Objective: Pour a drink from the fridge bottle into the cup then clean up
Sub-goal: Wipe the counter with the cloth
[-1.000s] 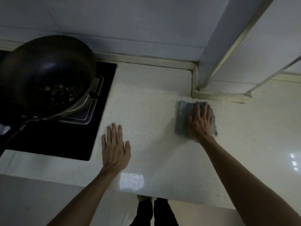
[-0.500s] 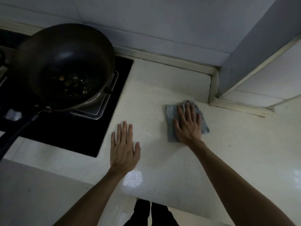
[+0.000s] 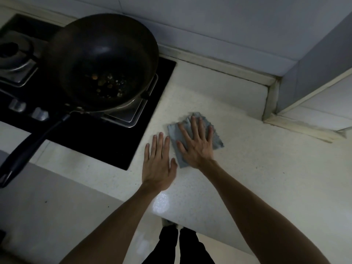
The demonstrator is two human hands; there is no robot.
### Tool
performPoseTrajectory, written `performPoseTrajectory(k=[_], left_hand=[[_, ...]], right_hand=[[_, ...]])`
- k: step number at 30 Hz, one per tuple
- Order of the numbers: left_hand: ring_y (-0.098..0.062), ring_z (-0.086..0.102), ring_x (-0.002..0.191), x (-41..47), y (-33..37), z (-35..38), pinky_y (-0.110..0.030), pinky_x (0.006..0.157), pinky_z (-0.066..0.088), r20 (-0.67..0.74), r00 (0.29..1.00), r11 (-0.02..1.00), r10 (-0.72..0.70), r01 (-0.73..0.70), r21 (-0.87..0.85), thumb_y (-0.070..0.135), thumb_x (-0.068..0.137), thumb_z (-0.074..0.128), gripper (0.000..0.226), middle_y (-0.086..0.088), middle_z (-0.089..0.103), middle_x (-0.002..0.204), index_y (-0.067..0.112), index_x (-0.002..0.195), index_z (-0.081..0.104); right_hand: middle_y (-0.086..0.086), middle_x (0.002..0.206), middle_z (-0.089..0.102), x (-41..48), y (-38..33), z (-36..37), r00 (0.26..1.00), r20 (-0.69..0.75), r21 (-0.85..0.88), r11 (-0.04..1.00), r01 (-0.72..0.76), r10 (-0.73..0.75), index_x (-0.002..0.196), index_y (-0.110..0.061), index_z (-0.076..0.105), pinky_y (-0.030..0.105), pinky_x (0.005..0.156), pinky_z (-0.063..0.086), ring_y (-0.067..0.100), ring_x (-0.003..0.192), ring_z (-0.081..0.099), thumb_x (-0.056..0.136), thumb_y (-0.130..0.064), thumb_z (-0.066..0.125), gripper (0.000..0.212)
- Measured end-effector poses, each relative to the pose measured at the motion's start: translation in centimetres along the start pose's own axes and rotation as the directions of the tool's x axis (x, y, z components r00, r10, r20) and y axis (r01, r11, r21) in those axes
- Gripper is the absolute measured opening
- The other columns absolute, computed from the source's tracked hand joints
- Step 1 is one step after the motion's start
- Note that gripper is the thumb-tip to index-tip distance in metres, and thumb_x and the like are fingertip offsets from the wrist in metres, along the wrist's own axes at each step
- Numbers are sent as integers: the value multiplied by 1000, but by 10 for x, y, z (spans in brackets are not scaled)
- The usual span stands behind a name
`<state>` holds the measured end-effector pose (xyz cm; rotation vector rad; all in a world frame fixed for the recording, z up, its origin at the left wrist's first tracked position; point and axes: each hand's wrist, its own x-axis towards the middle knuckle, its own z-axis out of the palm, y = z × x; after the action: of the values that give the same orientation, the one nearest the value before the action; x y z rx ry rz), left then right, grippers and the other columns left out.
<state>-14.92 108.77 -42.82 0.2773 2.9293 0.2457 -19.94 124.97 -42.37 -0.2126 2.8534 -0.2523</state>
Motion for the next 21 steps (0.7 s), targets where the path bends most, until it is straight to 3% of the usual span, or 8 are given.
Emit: performPoseTrajectory(k=[5, 11, 16, 21], left_hand=[[-24, -9, 152, 0, -2, 0, -48, 123, 6, -8, 1000, 1000, 9, -9, -26, 41, 93, 33, 76, -10, -5, 165, 11, 157, 5], [-24, -9, 152, -1, 0, -2, -48, 124, 7, -8, 1000, 1000, 4, -4, -22, 40, 93, 32, 76, -10, -7, 164, 11, 157, 2], [-24, -10, 152, -1, 1, -4, -47, 124, 5, -3, 1000, 1000, -2, 2, -30, 42, 93, 30, 76, -10, -8, 164, 12, 157, 2], [-22, -10, 152, -1, 0, -4, -46, 124, 3, -3, 1000, 1000, -1, 1, -28, 42, 91, 30, 77, -9, -8, 164, 12, 157, 3]], right_hand=[[9, 163, -16, -11, 17, 4, 999, -32, -28, 1000, 10, -11, 155, -37, -5, 61, 117, -7, 31, 150, -16, 93, -69, 11, 71], [8, 163, -20, -61, 68, 5, 983, -54, 77, 982, -174, 178, 154, -38, -9, 61, 117, -8, 29, 149, -21, 90, -73, 10, 76], [10, 160, -28, -49, 41, 6, 933, -13, 118, 927, -355, 359, 153, -39, -15, 64, 114, -13, 33, 146, -27, 84, -75, 2, 80], [12, 159, -29, -31, 6, 8, 962, -13, 96, 958, -270, 272, 152, -38, -16, 65, 113, -13, 36, 146, -26, 90, -71, 11, 76]])
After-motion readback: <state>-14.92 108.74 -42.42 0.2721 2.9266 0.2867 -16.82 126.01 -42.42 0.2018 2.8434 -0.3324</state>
